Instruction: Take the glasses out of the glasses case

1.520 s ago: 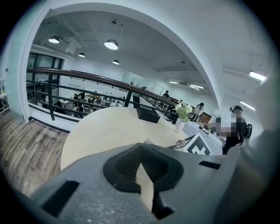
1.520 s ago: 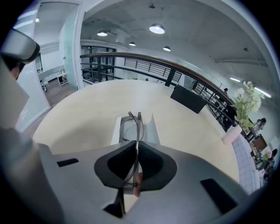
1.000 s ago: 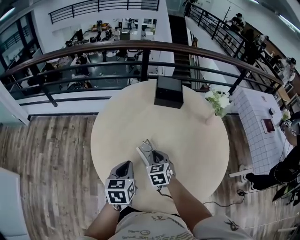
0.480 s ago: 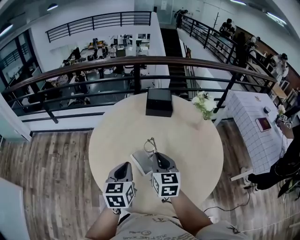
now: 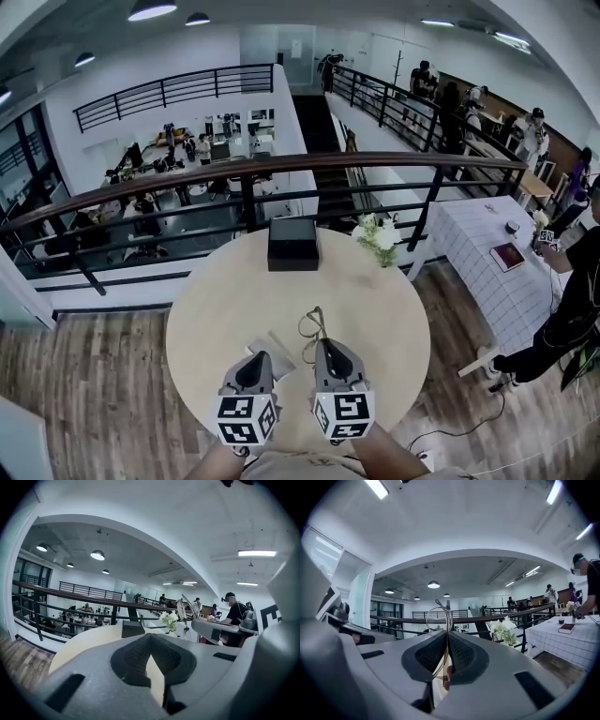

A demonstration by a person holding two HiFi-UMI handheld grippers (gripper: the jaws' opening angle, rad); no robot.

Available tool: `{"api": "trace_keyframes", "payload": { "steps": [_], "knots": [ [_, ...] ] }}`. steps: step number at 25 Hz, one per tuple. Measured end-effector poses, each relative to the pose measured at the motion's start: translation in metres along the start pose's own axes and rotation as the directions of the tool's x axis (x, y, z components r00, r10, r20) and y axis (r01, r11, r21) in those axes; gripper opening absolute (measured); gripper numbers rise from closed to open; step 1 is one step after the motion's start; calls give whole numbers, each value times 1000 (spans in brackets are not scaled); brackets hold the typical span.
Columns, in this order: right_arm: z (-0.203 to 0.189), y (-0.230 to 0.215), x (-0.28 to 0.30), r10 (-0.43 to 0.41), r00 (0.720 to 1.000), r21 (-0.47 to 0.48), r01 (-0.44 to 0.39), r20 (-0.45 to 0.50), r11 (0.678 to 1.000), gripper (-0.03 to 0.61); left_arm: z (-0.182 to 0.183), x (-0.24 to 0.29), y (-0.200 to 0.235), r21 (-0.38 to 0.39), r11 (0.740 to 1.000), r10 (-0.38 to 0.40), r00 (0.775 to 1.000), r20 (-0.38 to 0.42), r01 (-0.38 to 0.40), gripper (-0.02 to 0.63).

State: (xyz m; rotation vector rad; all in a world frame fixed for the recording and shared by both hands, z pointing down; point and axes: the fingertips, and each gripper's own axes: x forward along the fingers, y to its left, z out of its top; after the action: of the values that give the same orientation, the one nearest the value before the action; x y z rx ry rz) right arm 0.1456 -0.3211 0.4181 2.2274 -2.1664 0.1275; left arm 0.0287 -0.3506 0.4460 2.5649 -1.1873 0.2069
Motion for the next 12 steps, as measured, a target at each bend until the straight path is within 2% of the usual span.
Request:
{"api": "trace_keyframes", "payload": {
  "steps": [8, 12],
  "knots": [
    [-14, -6, -19, -19, 999, 10, 20, -39, 1000, 26, -4, -8, -18, 24, 999, -36, 999, -8, 36, 6],
    [-17, -14, -3, -11, 999, 39, 13, -44, 999, 26, -4, 9, -16, 29, 998, -48, 999, -12, 48, 6]
  ]
}}
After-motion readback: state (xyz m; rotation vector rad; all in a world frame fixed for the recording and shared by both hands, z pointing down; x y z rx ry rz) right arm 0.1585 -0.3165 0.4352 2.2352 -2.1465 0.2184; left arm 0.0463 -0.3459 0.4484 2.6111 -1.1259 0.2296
